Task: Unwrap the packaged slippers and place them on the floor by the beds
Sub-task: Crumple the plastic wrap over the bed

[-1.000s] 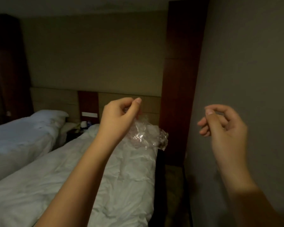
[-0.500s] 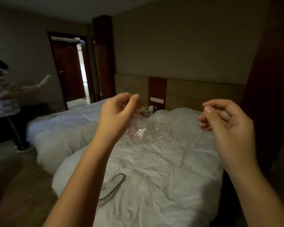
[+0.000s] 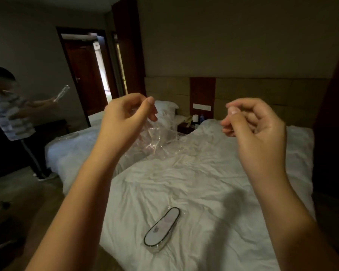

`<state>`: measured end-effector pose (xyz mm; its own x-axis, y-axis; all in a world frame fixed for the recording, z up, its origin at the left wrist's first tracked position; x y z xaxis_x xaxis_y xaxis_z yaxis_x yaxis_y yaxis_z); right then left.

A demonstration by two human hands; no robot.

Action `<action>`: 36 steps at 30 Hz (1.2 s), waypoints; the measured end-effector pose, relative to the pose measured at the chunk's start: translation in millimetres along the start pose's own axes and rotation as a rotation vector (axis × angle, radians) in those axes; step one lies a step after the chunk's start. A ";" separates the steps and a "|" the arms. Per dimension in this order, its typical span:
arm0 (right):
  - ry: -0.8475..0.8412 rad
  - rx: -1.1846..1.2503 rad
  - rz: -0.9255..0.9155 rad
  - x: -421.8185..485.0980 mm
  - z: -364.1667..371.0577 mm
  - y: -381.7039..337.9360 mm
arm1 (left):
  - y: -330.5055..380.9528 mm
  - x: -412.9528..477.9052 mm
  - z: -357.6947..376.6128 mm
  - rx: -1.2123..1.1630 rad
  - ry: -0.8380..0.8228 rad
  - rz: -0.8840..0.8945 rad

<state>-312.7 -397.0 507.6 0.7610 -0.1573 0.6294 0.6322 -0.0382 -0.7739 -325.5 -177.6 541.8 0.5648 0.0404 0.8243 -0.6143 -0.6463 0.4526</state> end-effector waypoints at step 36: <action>0.244 -0.377 0.562 25.8 141.6 286.3 | -378.4 4.0 134.9 -0.351 -0.505 -0.327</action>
<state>-91.4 -272.3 312.2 0.8746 -0.4674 0.1287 0.0272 -0.2177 -0.9756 -16.5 -35.6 327.9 0.8858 -0.2239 0.4065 -0.4632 -0.3730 0.8039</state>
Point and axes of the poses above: each hand's wrist, its own x-axis towards the middle knuckle, its own z-axis out of the palm, y = z × x, the point moved 2 cm from there along x, towards the middle knuckle, and after that the axes turned 11 degrees about z, right-handed, at the moved point
